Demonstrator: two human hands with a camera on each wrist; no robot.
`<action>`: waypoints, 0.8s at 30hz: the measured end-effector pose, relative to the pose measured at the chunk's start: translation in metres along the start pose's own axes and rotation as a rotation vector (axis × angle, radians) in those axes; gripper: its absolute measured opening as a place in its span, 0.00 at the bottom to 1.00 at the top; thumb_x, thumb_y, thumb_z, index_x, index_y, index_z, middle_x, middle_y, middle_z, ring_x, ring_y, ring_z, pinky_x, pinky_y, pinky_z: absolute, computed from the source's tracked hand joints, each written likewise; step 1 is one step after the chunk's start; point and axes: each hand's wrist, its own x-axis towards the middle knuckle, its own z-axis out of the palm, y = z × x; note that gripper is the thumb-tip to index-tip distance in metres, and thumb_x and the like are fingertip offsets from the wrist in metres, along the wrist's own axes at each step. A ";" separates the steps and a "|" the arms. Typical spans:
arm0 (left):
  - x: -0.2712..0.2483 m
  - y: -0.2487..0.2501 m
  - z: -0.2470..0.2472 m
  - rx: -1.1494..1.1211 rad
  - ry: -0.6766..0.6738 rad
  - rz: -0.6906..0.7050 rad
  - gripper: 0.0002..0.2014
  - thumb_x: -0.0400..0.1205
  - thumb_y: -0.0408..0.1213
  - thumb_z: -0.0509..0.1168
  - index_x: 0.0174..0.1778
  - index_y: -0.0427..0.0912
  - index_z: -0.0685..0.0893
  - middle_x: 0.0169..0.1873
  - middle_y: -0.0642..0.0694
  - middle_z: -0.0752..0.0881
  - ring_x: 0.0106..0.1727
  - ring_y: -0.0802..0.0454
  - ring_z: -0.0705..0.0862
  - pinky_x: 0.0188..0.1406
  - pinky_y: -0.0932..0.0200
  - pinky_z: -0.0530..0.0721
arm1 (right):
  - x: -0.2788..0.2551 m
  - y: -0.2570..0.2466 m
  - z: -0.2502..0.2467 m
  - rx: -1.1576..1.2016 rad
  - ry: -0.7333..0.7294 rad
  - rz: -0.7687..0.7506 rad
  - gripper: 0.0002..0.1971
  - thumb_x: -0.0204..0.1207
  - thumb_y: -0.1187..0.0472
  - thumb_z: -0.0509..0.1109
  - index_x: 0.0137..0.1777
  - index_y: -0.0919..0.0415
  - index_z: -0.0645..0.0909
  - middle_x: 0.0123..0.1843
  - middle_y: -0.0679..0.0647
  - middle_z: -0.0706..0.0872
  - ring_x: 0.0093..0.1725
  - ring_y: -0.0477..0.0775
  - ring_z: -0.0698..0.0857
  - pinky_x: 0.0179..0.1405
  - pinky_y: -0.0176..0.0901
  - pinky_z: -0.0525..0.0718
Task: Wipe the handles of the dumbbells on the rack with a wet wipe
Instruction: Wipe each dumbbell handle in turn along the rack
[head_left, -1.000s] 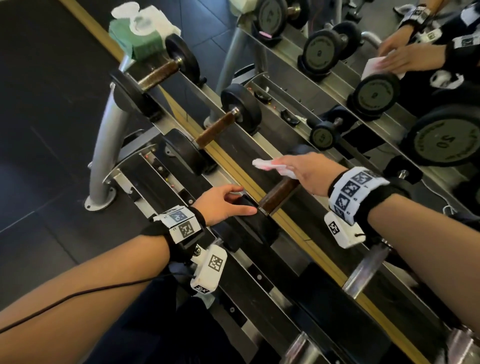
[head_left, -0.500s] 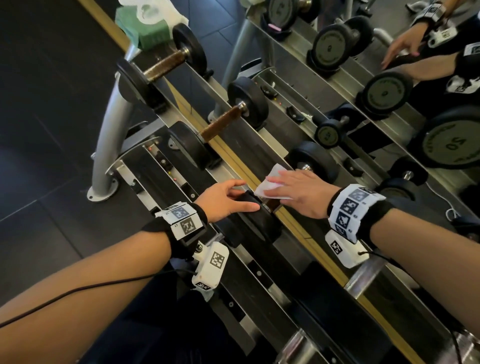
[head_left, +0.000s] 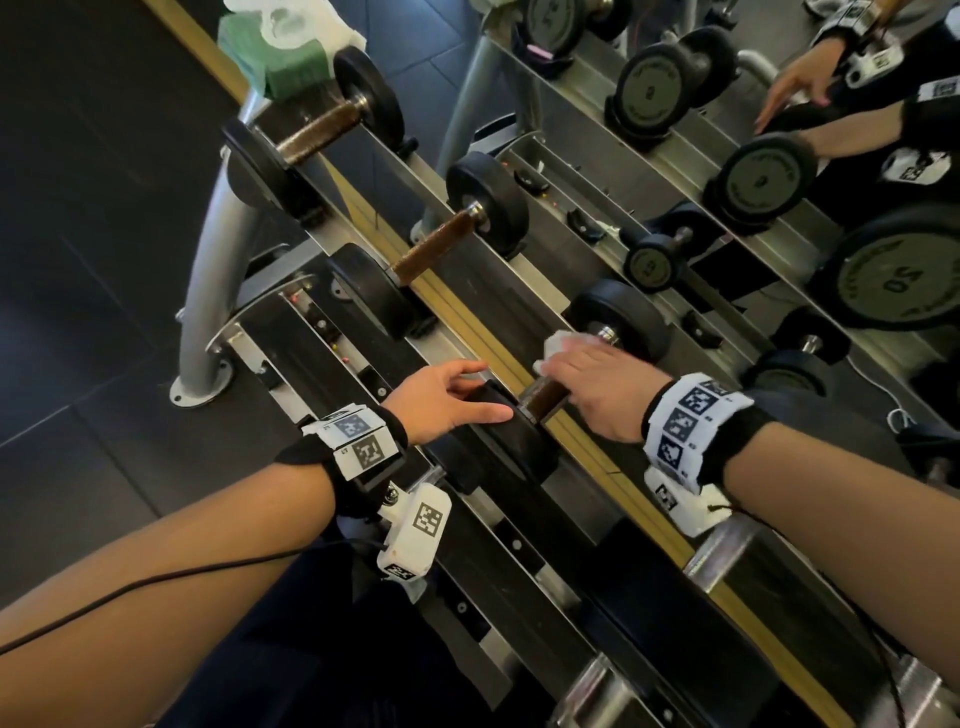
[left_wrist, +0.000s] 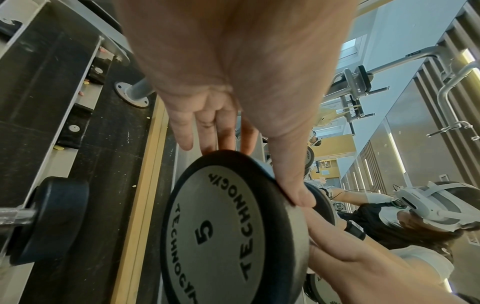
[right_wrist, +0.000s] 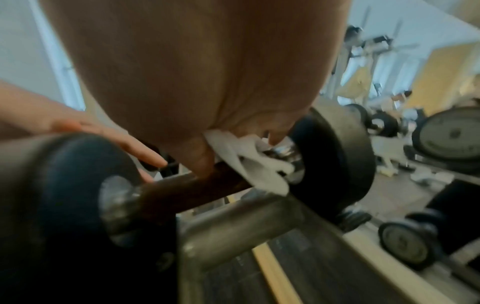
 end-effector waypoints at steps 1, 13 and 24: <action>0.000 0.000 0.000 -0.001 0.003 0.001 0.42 0.69 0.54 0.80 0.80 0.56 0.71 0.72 0.53 0.82 0.69 0.59 0.79 0.77 0.52 0.71 | 0.000 -0.008 0.004 0.076 -0.012 -0.045 0.35 0.75 0.65 0.71 0.80 0.50 0.64 0.78 0.49 0.65 0.80 0.52 0.64 0.85 0.54 0.58; -0.001 0.002 -0.002 0.012 -0.022 0.013 0.41 0.71 0.53 0.79 0.80 0.55 0.70 0.71 0.51 0.82 0.67 0.58 0.79 0.76 0.51 0.72 | -0.009 -0.014 -0.009 0.010 -0.103 0.040 0.42 0.74 0.66 0.70 0.86 0.53 0.53 0.85 0.52 0.60 0.86 0.54 0.54 0.86 0.55 0.48; 0.001 0.003 -0.005 0.062 -0.040 0.016 0.43 0.68 0.56 0.78 0.80 0.56 0.70 0.71 0.52 0.82 0.66 0.58 0.81 0.74 0.54 0.73 | -0.014 -0.008 -0.020 0.081 -0.090 0.227 0.41 0.78 0.68 0.65 0.87 0.53 0.49 0.87 0.50 0.56 0.86 0.52 0.53 0.87 0.54 0.48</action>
